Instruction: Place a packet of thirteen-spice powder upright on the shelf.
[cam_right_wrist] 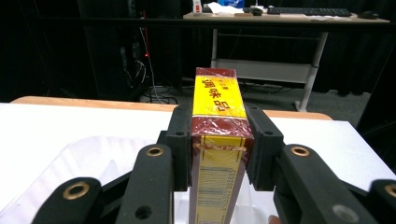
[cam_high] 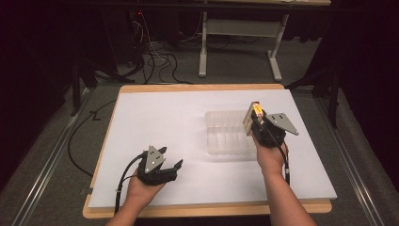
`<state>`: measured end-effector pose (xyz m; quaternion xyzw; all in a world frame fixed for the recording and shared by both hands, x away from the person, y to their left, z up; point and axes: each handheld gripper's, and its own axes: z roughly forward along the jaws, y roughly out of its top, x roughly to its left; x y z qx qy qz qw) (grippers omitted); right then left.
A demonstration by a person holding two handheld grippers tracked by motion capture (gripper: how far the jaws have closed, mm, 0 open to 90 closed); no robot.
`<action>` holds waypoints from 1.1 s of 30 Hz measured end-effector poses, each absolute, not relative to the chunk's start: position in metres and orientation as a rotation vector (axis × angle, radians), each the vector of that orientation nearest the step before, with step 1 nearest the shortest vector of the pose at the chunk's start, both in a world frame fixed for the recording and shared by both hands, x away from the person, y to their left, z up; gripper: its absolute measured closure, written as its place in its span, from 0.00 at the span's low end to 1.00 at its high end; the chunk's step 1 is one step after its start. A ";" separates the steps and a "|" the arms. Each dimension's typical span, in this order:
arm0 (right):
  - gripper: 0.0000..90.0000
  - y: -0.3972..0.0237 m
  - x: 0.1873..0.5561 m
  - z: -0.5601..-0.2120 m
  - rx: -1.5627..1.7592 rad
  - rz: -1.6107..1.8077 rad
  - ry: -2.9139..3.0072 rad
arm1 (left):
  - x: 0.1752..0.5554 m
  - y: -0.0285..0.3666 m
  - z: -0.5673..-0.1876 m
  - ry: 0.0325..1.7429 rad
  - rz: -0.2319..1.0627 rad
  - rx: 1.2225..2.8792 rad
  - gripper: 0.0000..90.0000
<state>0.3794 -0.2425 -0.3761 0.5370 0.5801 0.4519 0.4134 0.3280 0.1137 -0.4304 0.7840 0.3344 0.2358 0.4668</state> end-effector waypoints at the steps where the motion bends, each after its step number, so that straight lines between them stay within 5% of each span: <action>1: 0.76 -0.242 0.379 -0.375 1.352 1.145 1.457 | 0.328 0.114 -0.430 0.821 0.580 1.924 0.31; 33: 0.76 -0.237 0.387 -0.393 1.402 1.076 1.450 | 0.329 0.113 -0.432 0.823 0.564 1.946 0.31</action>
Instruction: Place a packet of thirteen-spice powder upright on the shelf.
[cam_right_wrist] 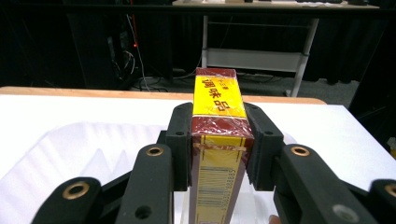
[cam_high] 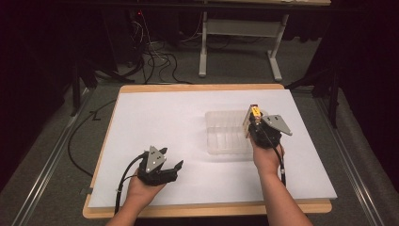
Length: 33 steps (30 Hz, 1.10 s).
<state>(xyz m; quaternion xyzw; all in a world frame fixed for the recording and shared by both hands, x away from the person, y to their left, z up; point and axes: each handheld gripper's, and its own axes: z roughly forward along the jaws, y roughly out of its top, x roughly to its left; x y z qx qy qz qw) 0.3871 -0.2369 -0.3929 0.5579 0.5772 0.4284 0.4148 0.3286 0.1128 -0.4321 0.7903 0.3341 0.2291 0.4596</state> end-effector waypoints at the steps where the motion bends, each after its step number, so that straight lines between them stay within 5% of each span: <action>1: 0.76 -0.237 0.387 -0.393 1.402 1.076 1.450 | 0.329 0.113 -0.432 0.823 0.564 1.946 0.31; 23: 0.74 -0.236 0.400 -0.420 1.452 1.013 1.539 | 0.329 0.114 -0.431 0.829 0.563 1.933 0.31; 33: 0.55 -0.240 0.392 -0.407 1.400 1.085 1.608 | 0.329 0.114 -0.430 0.827 0.557 1.929 0.31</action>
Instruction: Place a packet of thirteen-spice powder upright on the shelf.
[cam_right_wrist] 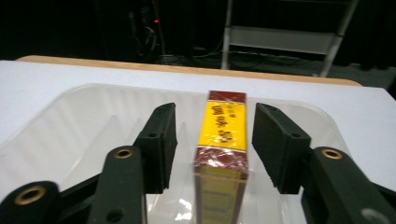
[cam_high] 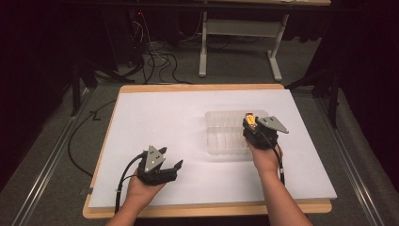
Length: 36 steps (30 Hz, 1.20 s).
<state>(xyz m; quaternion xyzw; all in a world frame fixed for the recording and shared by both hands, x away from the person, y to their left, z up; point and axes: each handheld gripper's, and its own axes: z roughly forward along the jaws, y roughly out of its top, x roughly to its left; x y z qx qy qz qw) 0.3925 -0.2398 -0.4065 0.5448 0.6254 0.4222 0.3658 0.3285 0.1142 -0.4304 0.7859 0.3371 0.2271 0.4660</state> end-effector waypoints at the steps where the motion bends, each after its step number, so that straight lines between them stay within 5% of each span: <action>1: 0.54 -0.240 0.391 -0.405 1.397 1.097 1.617 | 0.329 0.114 -0.430 0.826 0.557 1.930 0.31; 19: 0.35 -0.289 0.324 -0.395 1.257 1.286 1.806 | 0.334 0.120 -0.432 0.867 0.545 1.908 0.30; 27: 0.35 -0.332 0.283 -0.421 1.265 1.307 1.736 | 0.334 0.119 -0.434 0.877 0.530 1.910 0.30; 36: 0.36 -0.328 0.283 -0.429 1.226 1.249 1.801 | 0.333 0.106 -0.441 0.847 0.527 1.959 0.30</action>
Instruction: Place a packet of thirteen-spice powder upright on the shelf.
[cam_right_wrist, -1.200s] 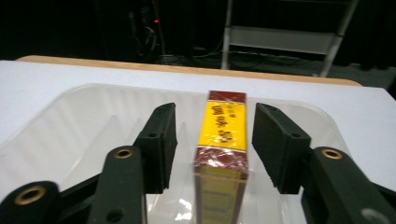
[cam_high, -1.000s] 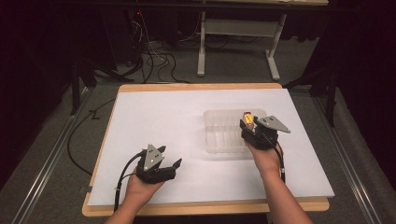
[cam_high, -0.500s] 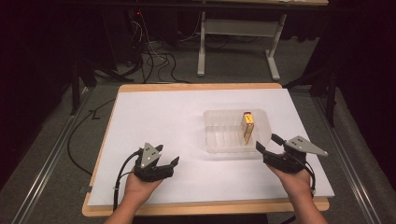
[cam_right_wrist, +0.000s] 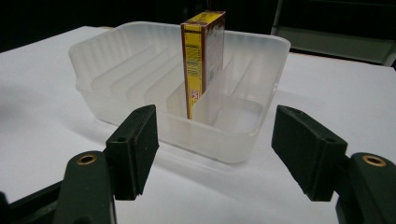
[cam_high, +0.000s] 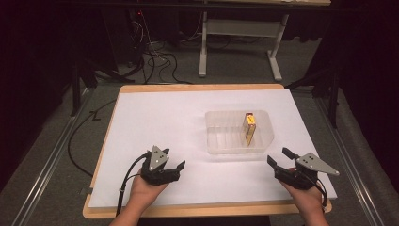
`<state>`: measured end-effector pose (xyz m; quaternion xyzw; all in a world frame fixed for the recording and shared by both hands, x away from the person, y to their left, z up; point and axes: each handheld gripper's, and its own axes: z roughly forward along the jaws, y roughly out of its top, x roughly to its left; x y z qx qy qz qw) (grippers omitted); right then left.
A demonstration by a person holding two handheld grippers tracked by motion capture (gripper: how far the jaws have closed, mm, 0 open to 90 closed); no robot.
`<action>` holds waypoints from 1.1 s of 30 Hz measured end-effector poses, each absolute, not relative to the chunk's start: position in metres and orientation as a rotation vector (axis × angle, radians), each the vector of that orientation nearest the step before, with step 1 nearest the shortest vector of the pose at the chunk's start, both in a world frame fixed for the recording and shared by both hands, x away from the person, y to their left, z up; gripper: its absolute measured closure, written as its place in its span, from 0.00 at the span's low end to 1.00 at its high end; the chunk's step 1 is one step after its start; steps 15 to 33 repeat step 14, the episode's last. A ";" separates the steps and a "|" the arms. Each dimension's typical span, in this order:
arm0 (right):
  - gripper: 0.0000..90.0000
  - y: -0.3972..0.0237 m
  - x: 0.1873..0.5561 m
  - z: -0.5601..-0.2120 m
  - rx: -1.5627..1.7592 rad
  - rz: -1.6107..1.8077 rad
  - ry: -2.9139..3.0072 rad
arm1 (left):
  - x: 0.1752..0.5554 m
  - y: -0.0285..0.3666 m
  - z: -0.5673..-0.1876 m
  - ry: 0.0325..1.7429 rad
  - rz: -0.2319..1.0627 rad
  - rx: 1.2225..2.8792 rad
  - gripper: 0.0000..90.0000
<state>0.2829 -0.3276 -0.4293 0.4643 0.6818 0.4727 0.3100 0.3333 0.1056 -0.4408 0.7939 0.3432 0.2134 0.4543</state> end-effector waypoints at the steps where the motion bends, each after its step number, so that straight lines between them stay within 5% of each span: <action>1: 0.36 -0.327 0.284 -0.431 1.228 1.242 1.811 | 0.333 0.105 -0.441 0.846 0.526 1.960 0.30; 33: 0.37 -0.329 0.290 -0.439 1.284 1.216 1.806 | 0.332 0.110 -0.439 0.842 0.523 1.955 0.30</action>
